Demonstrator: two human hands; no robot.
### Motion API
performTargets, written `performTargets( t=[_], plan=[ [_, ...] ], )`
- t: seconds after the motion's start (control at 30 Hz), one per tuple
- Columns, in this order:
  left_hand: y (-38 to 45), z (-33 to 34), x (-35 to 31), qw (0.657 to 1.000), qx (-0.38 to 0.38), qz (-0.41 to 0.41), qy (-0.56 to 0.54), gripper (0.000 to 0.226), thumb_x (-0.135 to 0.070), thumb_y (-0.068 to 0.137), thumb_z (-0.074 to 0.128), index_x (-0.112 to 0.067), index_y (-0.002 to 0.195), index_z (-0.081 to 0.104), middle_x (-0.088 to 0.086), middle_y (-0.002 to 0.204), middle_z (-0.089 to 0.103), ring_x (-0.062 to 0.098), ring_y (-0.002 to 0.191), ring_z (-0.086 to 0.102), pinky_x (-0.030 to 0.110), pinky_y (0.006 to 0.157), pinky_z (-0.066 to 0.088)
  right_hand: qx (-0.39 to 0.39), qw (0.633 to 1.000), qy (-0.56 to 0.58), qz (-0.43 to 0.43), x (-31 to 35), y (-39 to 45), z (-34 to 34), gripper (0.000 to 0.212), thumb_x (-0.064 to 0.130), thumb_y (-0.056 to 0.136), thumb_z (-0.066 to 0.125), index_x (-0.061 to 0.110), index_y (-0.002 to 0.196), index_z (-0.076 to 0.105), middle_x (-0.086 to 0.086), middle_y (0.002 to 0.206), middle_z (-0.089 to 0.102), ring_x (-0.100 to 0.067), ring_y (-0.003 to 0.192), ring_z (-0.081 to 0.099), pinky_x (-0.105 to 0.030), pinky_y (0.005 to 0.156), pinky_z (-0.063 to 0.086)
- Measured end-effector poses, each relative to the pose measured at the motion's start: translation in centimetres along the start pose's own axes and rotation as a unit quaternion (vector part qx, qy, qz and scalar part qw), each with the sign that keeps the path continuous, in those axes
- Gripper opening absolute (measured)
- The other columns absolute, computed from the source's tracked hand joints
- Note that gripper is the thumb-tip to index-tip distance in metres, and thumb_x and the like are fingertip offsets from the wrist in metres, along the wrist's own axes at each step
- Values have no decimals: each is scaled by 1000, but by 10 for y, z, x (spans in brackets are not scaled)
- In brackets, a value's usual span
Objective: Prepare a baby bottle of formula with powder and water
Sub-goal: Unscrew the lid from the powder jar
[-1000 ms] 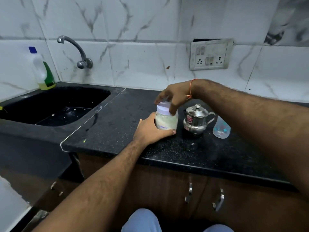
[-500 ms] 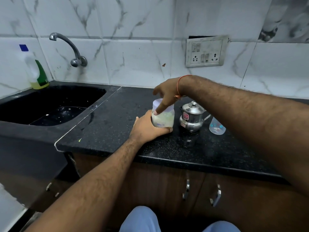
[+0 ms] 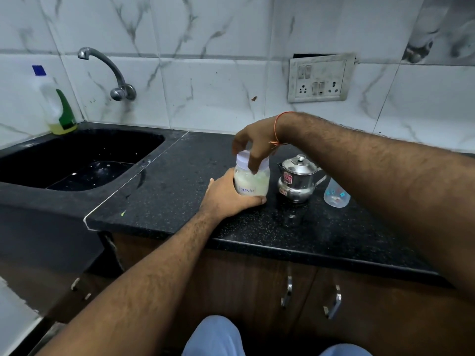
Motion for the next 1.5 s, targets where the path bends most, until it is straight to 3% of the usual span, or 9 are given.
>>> performTargets(
  t=[0.13,0.43,0.57,0.73,0.87,1.03,1.17,1.33,1.5],
  plan=[
    [1,0,-1,1000,-1,3,9,92,-78,64,88,-35,139,56,-19,132,73,17,131,67,64,136,15,-9,999,-30,41,-9,-1,2,83,69,75,82,21,140,61,-4,126,71,-29,97,78,-44,79,68],
    [1,1,1,1000,-1,0,15,99,-79,62,88,-35,145,56,-17,140,72,18,137,64,62,137,8,-99,993,51,-47,-4,-40,-40,68,32,80,88,34,142,60,6,136,61,-20,116,63,-39,102,54],
    [0,-1,1,1000,-13,-1,10,97,-75,64,93,-34,144,57,-18,140,72,18,139,63,61,137,5,-189,954,221,-69,-26,-94,-53,62,25,78,90,32,134,63,6,127,67,-7,95,69,-32,90,57],
    [0,-2,1,1000,-19,-4,-2,96,-69,66,97,-32,145,58,-17,141,72,17,141,63,58,137,0,-296,885,353,-63,-79,-184,-18,66,39,78,92,30,134,59,0,121,72,-18,110,72,-41,100,59],
    [0,-1,2,1000,-11,2,5,95,-73,66,96,-34,145,60,-15,145,71,18,141,62,60,137,-1,-318,853,414,-9,-134,-239,49,59,28,74,91,19,123,58,2,123,78,-16,113,75,-45,102,60],
    [0,-1,-1,1000,-16,11,17,96,-74,68,95,-34,148,59,-13,149,70,20,145,61,62,136,0,-359,827,419,105,-216,-261,132,80,76,44,93,33,101,59,14,121,78,-9,116,73,-45,106,56],
    [1,0,2,1000,-12,10,26,105,-85,60,88,-35,148,60,-14,148,71,20,144,62,62,137,1,-346,827,397,198,-264,-250,175,60,57,57,96,29,95,58,16,118,76,-11,117,69,-45,106,54],
    [0,-1,0,999,-23,13,27,101,-77,63,93,-33,148,59,-14,148,70,20,142,63,62,136,0,-285,855,344,263,-288,-227,180,60,56,64,95,31,103,57,7,122,71,-20,112,67,-39,89,52],
    [-2,-1,-4,1000,-27,6,4,104,-78,64,91,-40,151,49,-21,145,68,15,141,61,59,137,0,-290,874,314,232,-274,-209,137,100,63,61,94,26,145,53,5,151,58,-21,137,55,-39,112,45]
  ],
)
Point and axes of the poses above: each hand's wrist, its own y-axis towards the middle knuckle, its own z-axis out of the palm, x = y × z, the point moved 9 cm from there along y, towards the middle knuckle
